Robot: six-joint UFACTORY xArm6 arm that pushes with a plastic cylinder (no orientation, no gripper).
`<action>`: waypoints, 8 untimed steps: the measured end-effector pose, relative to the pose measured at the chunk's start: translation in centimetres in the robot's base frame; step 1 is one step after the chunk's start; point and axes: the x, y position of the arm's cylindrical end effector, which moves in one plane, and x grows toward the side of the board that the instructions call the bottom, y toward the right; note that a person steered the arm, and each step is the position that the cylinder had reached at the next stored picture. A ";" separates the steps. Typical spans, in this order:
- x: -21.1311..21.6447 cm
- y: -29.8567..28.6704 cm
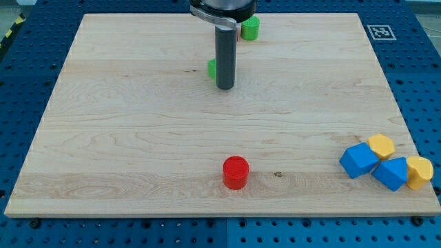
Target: Place green star close to the red star
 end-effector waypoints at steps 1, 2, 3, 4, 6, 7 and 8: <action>-0.4 -0.3; -0.9 -0.3; -2.2 -0.4; -3.4 -0.4; -4.2 -0.7; -4.2 -0.7; -4.2 -0.7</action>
